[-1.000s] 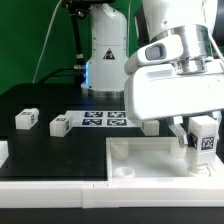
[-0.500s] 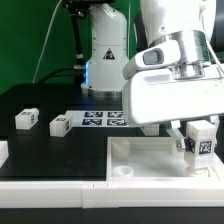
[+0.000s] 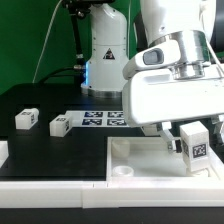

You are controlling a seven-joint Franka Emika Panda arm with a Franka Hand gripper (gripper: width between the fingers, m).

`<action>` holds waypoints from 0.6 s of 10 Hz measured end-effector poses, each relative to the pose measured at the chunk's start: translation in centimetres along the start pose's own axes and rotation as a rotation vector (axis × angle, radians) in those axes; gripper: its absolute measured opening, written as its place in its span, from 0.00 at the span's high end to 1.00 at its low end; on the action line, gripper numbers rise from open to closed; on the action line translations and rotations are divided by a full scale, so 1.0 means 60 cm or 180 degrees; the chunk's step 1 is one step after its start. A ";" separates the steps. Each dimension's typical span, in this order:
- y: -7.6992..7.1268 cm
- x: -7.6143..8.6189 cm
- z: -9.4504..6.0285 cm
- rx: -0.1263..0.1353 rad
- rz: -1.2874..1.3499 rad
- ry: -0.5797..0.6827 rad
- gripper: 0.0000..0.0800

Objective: Assemble one leg

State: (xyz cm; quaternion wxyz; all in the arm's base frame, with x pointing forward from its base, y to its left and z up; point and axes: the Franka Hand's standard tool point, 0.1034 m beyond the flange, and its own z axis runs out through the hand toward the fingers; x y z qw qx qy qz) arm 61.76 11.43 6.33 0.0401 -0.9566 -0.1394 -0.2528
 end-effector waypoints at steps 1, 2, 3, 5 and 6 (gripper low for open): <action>0.000 0.000 0.000 0.0000 0.0000 0.0000 0.21; 0.000 0.000 0.000 0.0000 0.0000 0.0000 0.19; 0.000 0.000 0.000 0.0000 0.0000 0.0000 0.19; 0.000 0.001 -0.001 -0.0001 0.0000 0.0003 0.19; 0.000 0.006 -0.009 0.0018 -0.0001 -0.0044 0.19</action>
Offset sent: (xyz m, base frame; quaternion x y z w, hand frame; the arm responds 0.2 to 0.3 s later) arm 0.0000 0.0000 0.0000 0.0000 0.0000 0.0000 1.0000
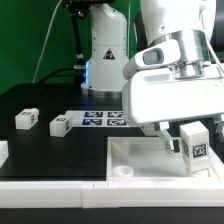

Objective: Assemble one leg

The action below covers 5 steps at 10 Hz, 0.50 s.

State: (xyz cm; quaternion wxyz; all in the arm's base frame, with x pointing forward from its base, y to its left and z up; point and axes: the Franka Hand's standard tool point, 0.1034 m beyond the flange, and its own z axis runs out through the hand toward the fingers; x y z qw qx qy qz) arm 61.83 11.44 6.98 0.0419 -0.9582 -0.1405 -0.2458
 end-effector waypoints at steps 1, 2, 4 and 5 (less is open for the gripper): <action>0.002 0.015 -0.019 0.0020 -0.0017 -0.0049 0.19; 0.013 0.026 -0.033 0.0031 -0.0020 -0.0105 0.19; 0.022 0.034 -0.038 0.0039 -0.0077 -0.0130 0.19; 0.021 0.032 -0.036 0.0043 -0.0075 -0.0137 0.19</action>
Offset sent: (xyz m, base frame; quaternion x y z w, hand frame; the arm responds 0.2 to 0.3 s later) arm 0.0000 0.0000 0.0000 0.0000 0.0000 -0.0899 0.9960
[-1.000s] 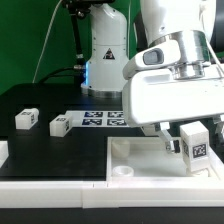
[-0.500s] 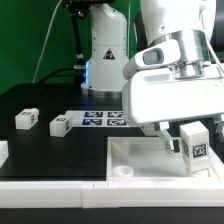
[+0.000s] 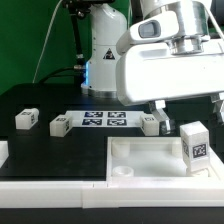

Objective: Assemble one leg

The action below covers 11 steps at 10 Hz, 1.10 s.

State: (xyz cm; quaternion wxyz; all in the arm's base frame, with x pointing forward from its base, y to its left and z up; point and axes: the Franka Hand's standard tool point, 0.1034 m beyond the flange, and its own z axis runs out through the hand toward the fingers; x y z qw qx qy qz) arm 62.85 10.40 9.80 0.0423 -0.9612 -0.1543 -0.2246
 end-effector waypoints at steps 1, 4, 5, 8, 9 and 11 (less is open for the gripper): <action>-0.001 -0.001 0.000 0.0005 0.0004 -0.0011 0.19; -0.006 -0.005 0.003 0.0059 0.0022 -0.0125 0.19; -0.020 -0.016 0.006 0.0199 0.0132 -0.0473 0.19; -0.028 -0.009 0.002 0.0448 0.0190 -0.1394 0.19; -0.028 -0.018 0.001 0.0525 0.0146 -0.1759 0.19; -0.015 -0.003 0.014 0.0488 0.0140 -0.1712 0.19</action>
Offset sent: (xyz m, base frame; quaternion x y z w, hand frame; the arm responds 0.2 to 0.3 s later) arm 0.0000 0.0000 0.0000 0.0000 0.0000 0.0000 1.0000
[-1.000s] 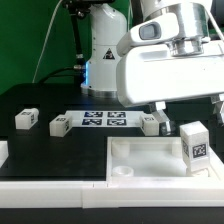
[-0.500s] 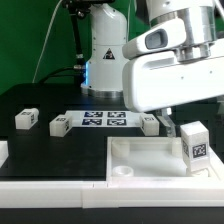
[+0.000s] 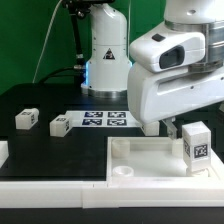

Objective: Assemble one leg

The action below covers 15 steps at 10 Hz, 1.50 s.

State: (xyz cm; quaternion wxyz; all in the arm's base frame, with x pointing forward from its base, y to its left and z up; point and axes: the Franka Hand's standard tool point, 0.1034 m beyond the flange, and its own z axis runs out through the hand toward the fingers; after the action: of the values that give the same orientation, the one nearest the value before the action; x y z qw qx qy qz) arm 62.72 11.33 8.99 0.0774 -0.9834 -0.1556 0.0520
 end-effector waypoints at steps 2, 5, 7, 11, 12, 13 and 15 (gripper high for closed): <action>-0.001 0.000 0.003 -0.0032 0.0203 0.0105 0.19; -0.001 0.013 0.000 -0.0057 0.0201 0.0229 0.19; -0.001 0.013 0.000 -0.0056 0.0205 0.0227 0.36; 0.000 0.013 0.001 -0.0054 0.0256 0.0227 0.63; 0.000 0.013 0.001 -0.0052 0.0331 0.0227 0.63; 0.001 0.013 0.001 -0.0038 0.0454 0.0266 0.63; 0.004 0.006 0.002 0.0013 0.1354 0.0493 0.63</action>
Offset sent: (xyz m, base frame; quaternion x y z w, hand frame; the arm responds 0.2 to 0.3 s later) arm 0.0103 -0.0018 0.0063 -0.0417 0.0420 0.0284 0.9978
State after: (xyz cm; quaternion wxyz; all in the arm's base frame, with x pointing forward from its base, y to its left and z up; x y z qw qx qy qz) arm 63.10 11.21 8.77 0.0784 -0.9950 0.0618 -0.0083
